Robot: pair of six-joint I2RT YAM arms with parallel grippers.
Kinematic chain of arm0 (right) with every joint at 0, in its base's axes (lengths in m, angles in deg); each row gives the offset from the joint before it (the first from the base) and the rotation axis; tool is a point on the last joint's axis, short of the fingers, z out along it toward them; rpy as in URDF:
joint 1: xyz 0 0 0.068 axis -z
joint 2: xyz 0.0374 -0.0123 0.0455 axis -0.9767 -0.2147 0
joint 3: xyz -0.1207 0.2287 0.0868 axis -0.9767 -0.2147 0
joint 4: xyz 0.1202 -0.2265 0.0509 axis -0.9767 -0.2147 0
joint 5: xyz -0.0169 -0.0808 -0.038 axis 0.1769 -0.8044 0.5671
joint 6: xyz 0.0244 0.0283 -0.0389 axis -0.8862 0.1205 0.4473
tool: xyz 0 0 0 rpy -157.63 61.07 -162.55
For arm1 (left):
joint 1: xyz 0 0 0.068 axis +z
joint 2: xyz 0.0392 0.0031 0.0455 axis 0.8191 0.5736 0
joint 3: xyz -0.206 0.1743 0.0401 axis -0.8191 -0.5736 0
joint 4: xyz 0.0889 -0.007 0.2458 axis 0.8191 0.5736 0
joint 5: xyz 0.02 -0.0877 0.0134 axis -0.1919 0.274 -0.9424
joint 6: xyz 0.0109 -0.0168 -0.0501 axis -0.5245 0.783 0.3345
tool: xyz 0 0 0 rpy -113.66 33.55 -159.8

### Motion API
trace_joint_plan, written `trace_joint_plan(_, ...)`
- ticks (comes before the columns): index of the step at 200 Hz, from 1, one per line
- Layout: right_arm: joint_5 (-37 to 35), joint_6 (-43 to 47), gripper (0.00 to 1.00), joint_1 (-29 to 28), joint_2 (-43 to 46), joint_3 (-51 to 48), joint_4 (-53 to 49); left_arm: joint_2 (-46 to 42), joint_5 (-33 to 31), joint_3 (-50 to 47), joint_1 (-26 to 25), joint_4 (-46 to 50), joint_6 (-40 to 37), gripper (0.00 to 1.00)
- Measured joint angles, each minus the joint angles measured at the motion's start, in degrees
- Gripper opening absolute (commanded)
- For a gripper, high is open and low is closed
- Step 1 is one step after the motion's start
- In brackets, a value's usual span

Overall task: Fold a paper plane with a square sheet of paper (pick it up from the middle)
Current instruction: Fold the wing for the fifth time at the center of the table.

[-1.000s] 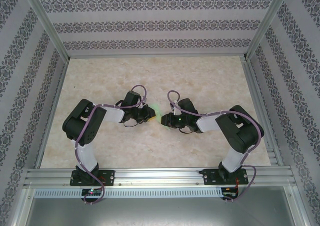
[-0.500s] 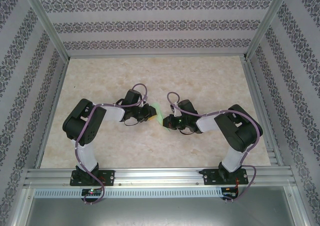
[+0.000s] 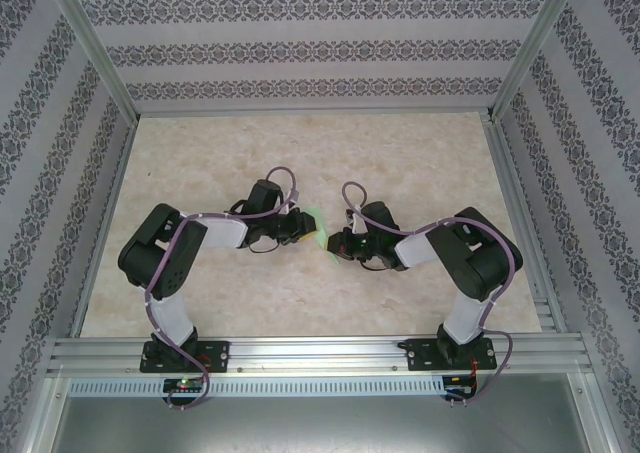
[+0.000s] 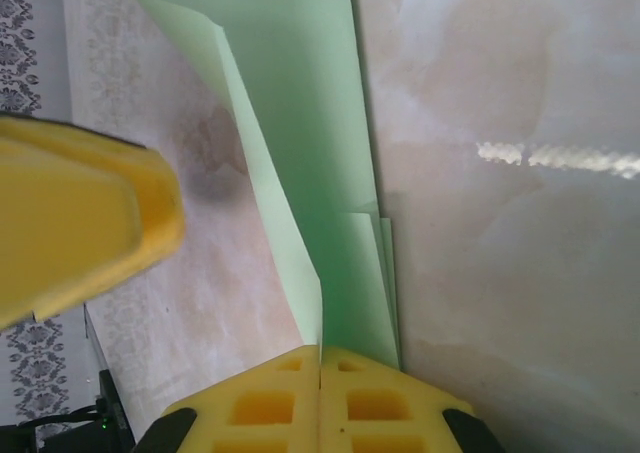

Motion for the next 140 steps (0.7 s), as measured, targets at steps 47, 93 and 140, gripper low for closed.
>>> trace_joint_plan(47, 0.55, -1.55, 0.00, 0.22, -0.33, -0.07, 0.50, 2.32, 0.44, 0.00, -1.29, -1.16, 0.00, 0.17)
trace_joint_plan(93, 0.90, -2.62, 0.00, 0.50, -0.59, -0.04, 0.61, 2.75, 0.42, 0.00, -1.29, -1.22, 0.00, 0.17)
trace_joint_plan(140, 1.51, -2.99, 0.00, 0.59, -0.85, 0.04, 0.81, 4.02, 0.35, 0.04, -1.29, -1.22, 0.00, 0.15)
